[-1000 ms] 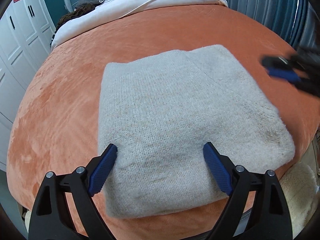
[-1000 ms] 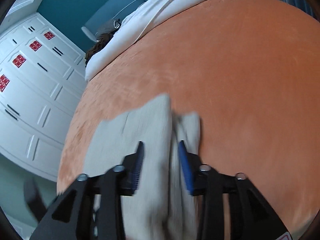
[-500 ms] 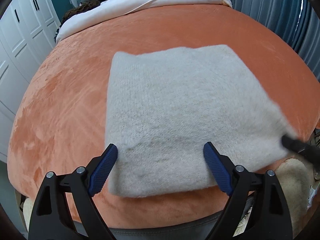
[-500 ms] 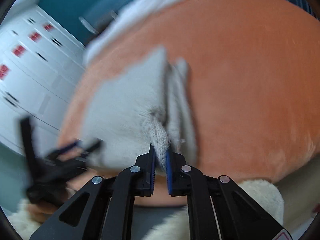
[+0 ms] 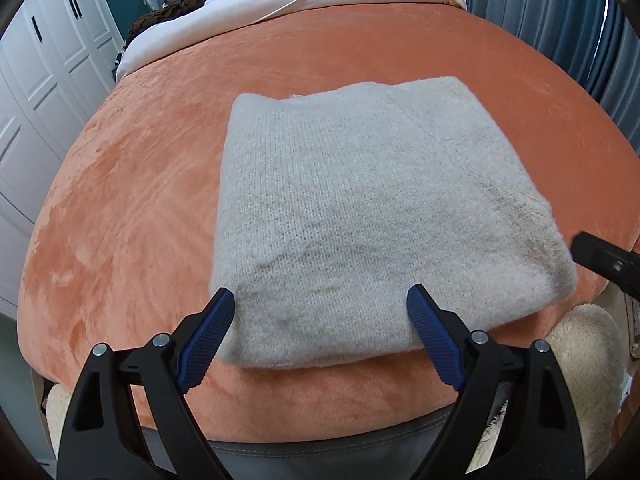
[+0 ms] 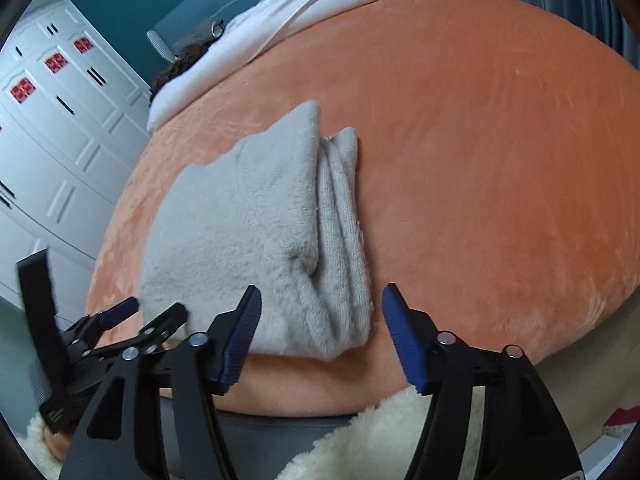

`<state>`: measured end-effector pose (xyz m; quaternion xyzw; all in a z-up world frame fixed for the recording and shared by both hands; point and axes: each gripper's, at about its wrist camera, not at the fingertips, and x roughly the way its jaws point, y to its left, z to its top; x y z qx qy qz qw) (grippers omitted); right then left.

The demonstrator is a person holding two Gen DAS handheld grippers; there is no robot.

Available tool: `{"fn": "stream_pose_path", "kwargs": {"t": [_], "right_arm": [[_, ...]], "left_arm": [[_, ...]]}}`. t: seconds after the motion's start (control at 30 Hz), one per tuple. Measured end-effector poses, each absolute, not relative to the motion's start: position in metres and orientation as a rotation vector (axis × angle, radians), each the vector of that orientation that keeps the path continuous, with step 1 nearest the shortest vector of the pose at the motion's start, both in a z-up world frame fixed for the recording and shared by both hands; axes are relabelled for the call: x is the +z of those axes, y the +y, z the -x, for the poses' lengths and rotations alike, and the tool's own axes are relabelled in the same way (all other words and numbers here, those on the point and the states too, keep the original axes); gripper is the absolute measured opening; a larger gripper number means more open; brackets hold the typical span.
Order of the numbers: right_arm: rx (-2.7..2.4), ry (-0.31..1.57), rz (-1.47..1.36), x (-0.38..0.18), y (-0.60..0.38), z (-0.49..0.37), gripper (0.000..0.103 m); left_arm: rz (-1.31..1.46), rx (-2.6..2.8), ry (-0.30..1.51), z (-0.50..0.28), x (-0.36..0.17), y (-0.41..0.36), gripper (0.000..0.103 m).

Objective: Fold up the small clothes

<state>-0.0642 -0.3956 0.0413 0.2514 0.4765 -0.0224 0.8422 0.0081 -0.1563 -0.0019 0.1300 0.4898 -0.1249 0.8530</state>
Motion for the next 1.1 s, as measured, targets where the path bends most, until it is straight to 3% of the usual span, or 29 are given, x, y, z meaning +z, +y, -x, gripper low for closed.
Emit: {"fn": "stream_pose_path", "kwargs": {"t": [0.4,0.8,1.0,1.03,1.1], "right_arm": [[-0.053,1.102,-0.599,-0.003,-0.377,0.030,0.072],[0.072,1.033,-0.764,-0.023,-0.397,0.014,0.087],[0.122,0.977,-0.841,-0.029,-0.412,-0.003,0.088],[0.124,0.973,-0.848,-0.030,-0.413,-0.005,0.088],[0.128,0.978,-0.836,-0.028,-0.414,-0.014,0.076]], "left_arm": [[-0.190,-0.240,1.046,-0.014,0.001,-0.128,0.087],[0.320,-0.416,1.209,-0.060,-0.054,-0.081,0.098],[0.348,-0.415,1.204,-0.071,-0.055,-0.099,0.098],[0.345,-0.417,1.204,-0.070,-0.051,-0.102,0.097],[0.313,-0.419,1.189,-0.068,-0.039,-0.111,0.080]]}}
